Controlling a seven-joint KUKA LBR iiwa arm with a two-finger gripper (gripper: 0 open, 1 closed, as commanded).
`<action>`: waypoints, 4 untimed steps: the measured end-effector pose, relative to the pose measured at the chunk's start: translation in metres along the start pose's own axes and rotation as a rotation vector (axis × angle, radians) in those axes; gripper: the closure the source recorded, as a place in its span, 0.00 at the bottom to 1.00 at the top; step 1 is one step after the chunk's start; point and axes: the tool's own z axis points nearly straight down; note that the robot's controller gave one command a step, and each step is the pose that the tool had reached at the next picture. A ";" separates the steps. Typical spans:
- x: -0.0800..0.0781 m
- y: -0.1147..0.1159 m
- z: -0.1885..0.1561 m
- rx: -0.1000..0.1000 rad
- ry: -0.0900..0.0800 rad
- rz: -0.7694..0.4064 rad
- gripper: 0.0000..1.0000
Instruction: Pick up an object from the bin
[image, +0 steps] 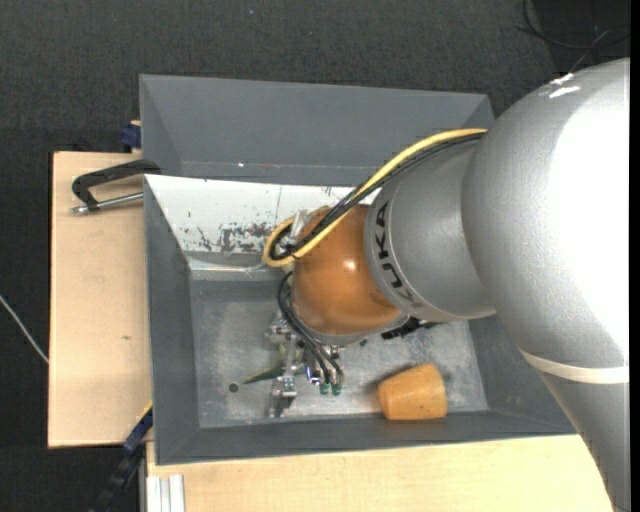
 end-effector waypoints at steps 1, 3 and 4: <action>0.000 -0.001 0.001 0.002 0.002 0.001 1.00; -0.002 0.001 -0.030 0.000 -0.003 0.003 1.00; -0.004 0.002 -0.061 0.000 -0.003 0.003 1.00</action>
Offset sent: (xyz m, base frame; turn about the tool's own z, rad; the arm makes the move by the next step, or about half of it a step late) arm 0.0000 0.0000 0.0000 0.0000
